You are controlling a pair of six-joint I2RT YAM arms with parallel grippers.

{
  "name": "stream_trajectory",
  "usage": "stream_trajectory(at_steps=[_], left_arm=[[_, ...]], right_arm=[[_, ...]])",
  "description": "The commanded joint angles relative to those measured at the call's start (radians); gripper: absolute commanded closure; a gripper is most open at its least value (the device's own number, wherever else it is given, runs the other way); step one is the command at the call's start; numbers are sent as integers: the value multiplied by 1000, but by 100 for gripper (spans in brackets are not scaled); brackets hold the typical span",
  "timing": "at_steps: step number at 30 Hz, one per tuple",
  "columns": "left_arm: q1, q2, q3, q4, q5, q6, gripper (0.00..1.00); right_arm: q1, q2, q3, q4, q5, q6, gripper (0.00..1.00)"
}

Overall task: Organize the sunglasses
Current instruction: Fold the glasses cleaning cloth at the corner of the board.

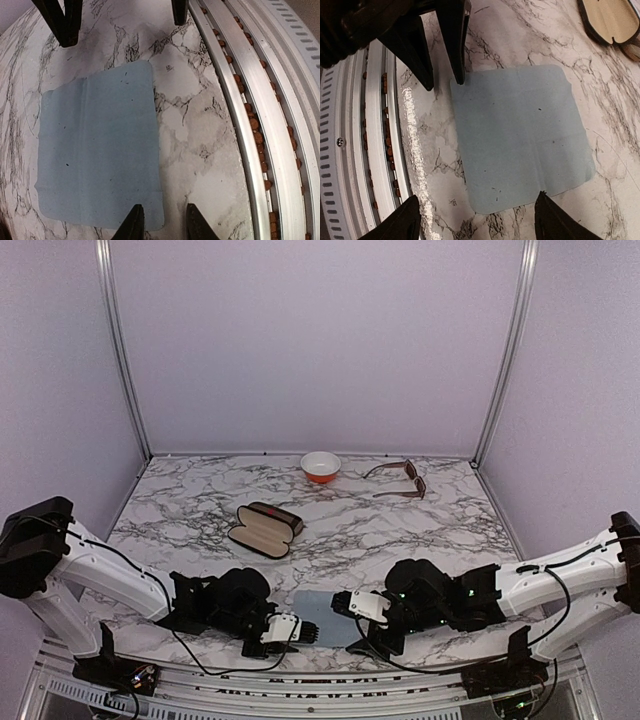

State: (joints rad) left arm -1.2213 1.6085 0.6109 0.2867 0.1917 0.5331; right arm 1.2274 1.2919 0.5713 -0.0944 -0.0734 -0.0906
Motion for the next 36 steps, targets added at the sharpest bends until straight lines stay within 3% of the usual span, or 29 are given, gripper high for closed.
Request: stream_trajectory(at_steps=[1, 8, 14, 25, 36], left_arm=[[-3, 37, 29, -1, -1, 1, 73], [-2, 87, 34, -9, -66, 28, 81], [-1, 118, 59, -45, -82, 51, 100], [-3, 69, 63, -54, -20, -17, 100], [-3, -1, 18, -65, 15, -92, 100]], right_arm=[[13, -19, 23, -12, 0, 32, 25], [16, -32, 21, -17, 3, 34, 25], [18, -34, 20, -19, 1, 38, 28], [32, -22, -7, 71, 31, 106, 37], [58, -4, -49, 115, 53, 107, 38]])
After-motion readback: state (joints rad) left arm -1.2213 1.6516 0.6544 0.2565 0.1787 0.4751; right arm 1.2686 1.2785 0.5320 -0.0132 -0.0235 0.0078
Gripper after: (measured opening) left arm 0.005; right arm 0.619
